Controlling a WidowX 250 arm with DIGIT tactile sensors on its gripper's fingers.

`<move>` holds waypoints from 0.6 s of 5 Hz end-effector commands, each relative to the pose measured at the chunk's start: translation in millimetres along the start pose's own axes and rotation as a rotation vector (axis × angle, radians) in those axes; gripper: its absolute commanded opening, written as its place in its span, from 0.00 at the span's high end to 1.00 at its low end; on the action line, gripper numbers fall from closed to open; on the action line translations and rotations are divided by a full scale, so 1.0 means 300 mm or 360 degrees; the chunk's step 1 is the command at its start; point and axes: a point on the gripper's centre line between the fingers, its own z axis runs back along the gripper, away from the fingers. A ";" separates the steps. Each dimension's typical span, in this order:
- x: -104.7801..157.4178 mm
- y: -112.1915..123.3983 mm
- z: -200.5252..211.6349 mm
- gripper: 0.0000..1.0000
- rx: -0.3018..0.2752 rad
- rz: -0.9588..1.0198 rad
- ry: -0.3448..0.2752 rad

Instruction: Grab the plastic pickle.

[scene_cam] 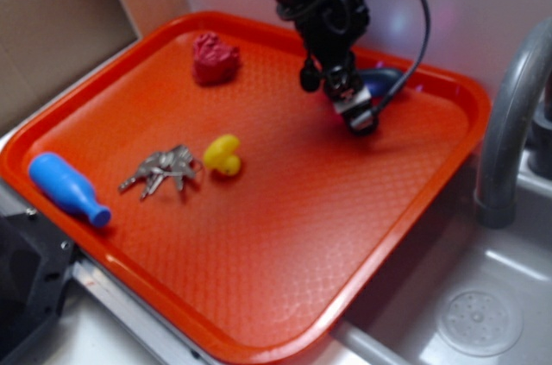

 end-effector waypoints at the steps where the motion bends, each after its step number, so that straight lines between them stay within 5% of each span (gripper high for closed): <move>1: 0.056 -0.035 -0.028 1.00 0.0276 0.0177 0.0226; 3: 0.040 -0.039 -0.037 1.00 0.0303 0.0219 0.0221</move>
